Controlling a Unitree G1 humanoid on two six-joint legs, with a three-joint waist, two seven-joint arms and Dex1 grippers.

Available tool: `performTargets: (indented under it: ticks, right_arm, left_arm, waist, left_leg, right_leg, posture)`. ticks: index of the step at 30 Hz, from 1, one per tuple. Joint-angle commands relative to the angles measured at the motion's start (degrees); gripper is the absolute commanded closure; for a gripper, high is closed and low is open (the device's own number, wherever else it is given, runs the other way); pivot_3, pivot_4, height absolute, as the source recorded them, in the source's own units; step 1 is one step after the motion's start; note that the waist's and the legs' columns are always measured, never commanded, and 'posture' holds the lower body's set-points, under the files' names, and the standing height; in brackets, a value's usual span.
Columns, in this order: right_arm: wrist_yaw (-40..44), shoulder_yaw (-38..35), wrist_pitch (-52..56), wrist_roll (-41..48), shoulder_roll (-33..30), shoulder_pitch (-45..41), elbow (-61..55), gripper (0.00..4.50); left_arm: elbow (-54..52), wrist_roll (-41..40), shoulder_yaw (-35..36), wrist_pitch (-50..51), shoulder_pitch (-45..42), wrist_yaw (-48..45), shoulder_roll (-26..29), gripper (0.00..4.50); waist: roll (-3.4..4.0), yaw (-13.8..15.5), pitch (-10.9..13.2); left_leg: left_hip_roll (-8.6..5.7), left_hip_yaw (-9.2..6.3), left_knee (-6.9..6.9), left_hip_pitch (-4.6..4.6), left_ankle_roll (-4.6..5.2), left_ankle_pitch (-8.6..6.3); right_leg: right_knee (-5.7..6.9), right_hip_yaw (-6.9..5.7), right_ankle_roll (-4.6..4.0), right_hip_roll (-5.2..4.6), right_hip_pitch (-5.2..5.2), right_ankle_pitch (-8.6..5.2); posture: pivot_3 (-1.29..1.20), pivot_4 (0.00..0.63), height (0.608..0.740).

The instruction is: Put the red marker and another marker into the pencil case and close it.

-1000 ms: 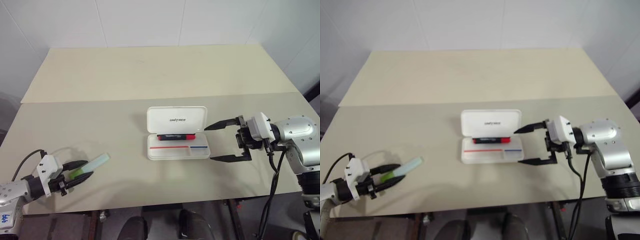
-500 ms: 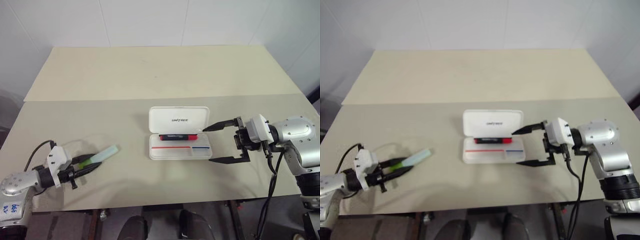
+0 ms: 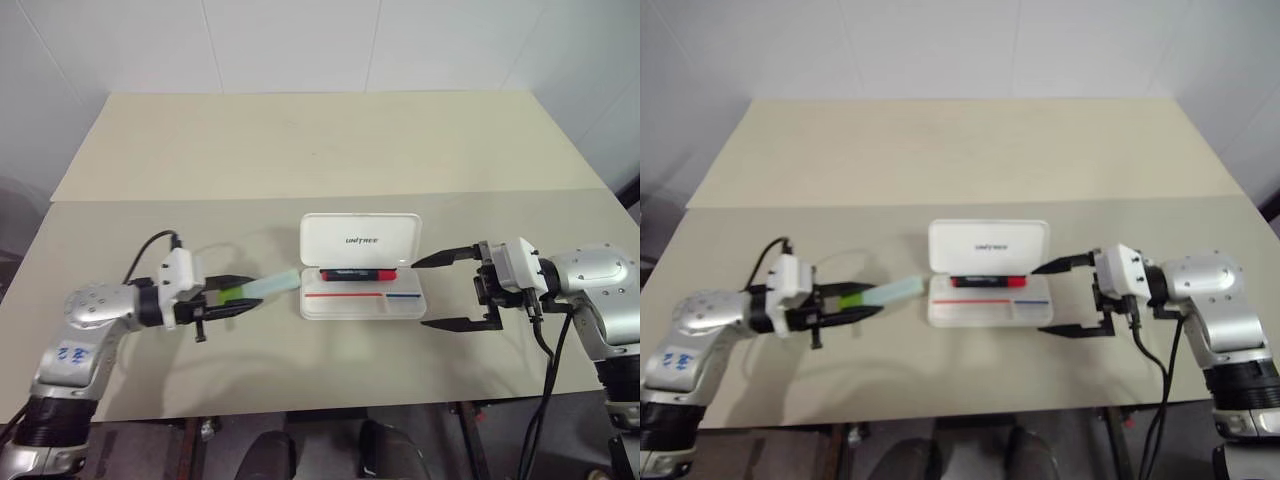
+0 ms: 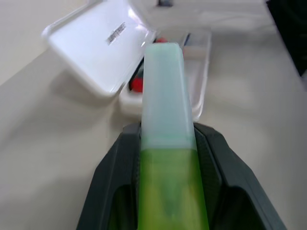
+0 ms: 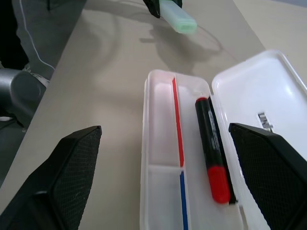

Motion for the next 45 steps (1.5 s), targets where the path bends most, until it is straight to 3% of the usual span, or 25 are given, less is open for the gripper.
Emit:
performTargets:
  ticks: [1, 11, 20, 29, 37, 45]
  right_arm:
    - [-0.92, -3.05, -0.27, 0.61, -1.16, 1.48, -2.2, 0.0]
    - [-5.24, -6.82, 1.63, 1.19, -1.96, 7.45, -8.6, 0.0]
    - [-8.95, -9.48, 3.22, 1.25, -1.91, 12.1, -13.48, 0.0]
    - [-11.58, -9.92, 3.55, 1.08, -1.52, 14.15, -15.69, 0.0]
    - [-12.58, -9.72, 3.42, 1.1, -1.53, 14.5, -16.09, 0.0]
    - [-12.8, -8.85, 3.14, 0.86, -1.14, 13.55, -15.3, 0.0]
  left_arm:
    - [0.55, 1.57, -3.95, -0.15, -4.1, -0.04, -2.46, 3.35]
    - [9.62, 8.77, -13.07, -3.75, -12.55, 0.87, -10.69, 3.35]
    - [15.94, 12.18, -15.86, -5.65, -15.79, 1.35, -15.58, 3.35]
    - [18.57, 13.05, -17.31, -6.58, -17.74, 0.02, -18.22, 3.35]
    - [17.28, 12.82, -17.68, -3.19, -17.26, -1.71, -17.41, 3.35]
    - [15.58, 13.57, -17.56, -2.91, -16.62, -1.94, -16.84, 0.65]
  waist:
    - [-0.01, 0.12, 0.0]
    - [-0.04, 0.15, 0.0]
    - [-0.05, 0.36, 0.0]
    - [-0.06, 0.24, -0.01]
    - [-0.07, 0.27, -0.01]
    - [-0.07, 0.3, -0.01]
  left_leg:
    - [0.0, -0.01, 0.02, 0.0, 0.0, 0.0]
    - [0.02, 0.07, 0.24, -0.01, 0.0, 0.0]
    - [0.02, 0.03, 0.31, -0.05, 0.01, 0.01]
    - [0.02, 0.06, 0.32, -0.05, 0.03, 0.01]
    - [0.01, 0.05, 0.32, -0.05, 0.03, 0.01]
    - [0.01, 0.03, 0.34, -0.04, 0.04, 0.02]
  right_leg:
    - [0.0, -0.01, 0.0, 0.01, 0.01, 0.0]
    - [0.01, 0.02, 0.01, 0.03, 0.08, 0.0]
    - [0.0, 0.0, 0.02, 0.03, 0.1, 0.01]
    - [0.0, 0.01, 0.02, 0.03, 0.1, 0.01]
    - [0.0, 0.01, 0.02, 0.03, 0.1, 0.01]
    - [0.0, 0.01, 0.03, 0.02, 0.12, 0.01]
  posture:
    - [0.0, 0.15, 0.74]
    - [0.0, 0.15, 0.74]
    - [0.0, 0.15, 0.74]
    - [0.0, 0.15, 0.74]
    - [0.0, 0.15, 0.74]
    - [0.0, 0.15, 0.74]
